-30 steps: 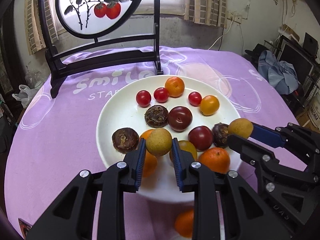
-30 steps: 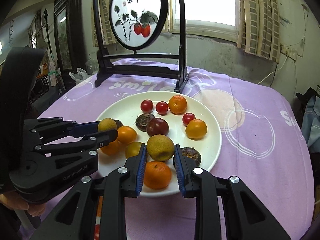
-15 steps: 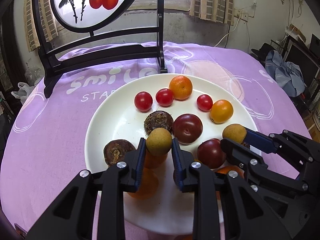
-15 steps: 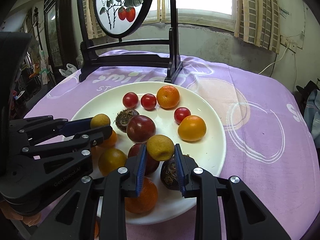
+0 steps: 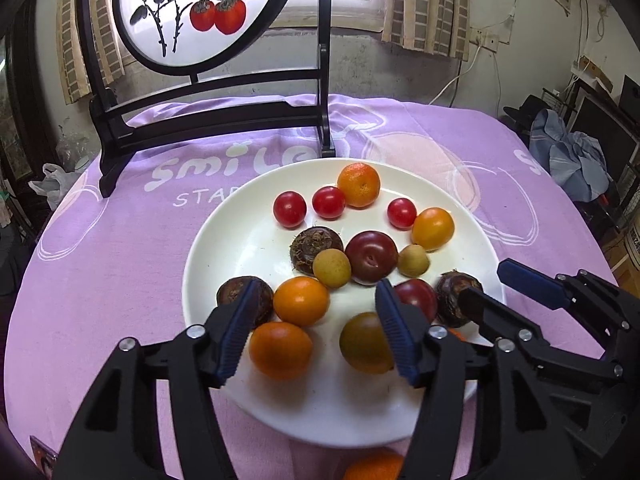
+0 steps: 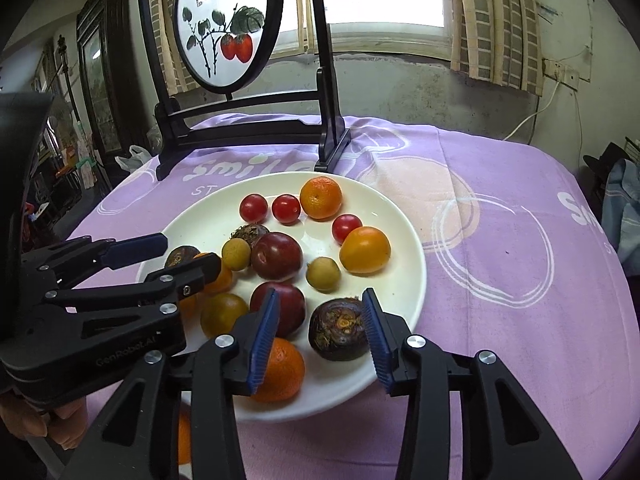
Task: Organize fruits
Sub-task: 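Carry both yellow citrus onto the white plate and open both tools, then grasp a red tomato with the right tool while the left tool grasps the last orange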
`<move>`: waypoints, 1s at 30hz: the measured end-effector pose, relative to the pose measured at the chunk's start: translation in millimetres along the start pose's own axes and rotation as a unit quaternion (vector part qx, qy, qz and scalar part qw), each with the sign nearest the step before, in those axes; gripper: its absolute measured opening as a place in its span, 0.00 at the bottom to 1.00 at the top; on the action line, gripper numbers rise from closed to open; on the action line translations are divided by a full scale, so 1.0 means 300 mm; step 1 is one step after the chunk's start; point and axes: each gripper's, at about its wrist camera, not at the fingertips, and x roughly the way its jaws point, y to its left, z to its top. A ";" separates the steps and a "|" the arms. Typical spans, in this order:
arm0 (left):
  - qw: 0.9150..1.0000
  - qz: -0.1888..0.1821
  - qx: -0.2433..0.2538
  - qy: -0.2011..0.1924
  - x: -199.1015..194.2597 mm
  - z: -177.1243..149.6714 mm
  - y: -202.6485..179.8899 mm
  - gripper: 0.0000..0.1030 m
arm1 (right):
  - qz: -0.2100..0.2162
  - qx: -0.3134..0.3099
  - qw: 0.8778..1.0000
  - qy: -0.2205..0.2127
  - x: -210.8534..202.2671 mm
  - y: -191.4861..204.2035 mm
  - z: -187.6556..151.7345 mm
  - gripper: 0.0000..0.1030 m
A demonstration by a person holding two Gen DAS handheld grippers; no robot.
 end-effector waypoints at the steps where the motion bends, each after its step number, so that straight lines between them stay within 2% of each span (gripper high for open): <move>1: 1.000 -0.002 0.000 -0.001 -0.015 -0.006 0.000 0.61 | -0.002 -0.003 1.000 0.000 -0.013 0.004 -0.008 0.43; 9: 1.000 -0.004 -0.008 -0.017 -0.138 -0.060 0.008 0.68 | 0.001 -0.015 1.000 0.003 -0.114 0.043 -0.089 0.44; 15: 1.000 -0.004 -0.006 -0.020 -0.225 -0.142 0.007 0.69 | 0.009 -0.021 1.000 0.002 -0.191 0.084 -0.171 0.49; 18: 1.000 -0.001 -0.008 -0.022 -0.260 -0.190 0.017 0.74 | 0.015 -0.028 0.999 0.008 -0.219 0.109 -0.221 0.49; 25: 1.000 -0.006 -0.025 -0.015 -0.300 -0.313 0.052 0.76 | 0.030 -0.043 0.998 0.031 -0.259 0.173 -0.337 0.50; 27: 0.999 0.004 -0.027 -0.021 -0.310 -0.350 0.062 0.77 | 0.032 -0.048 0.998 0.039 -0.264 0.196 -0.368 0.50; 30: 0.999 0.012 -0.030 -0.023 -0.320 -0.386 0.082 0.83 | 0.044 -0.066 0.996 0.050 -0.270 0.244 -0.420 0.51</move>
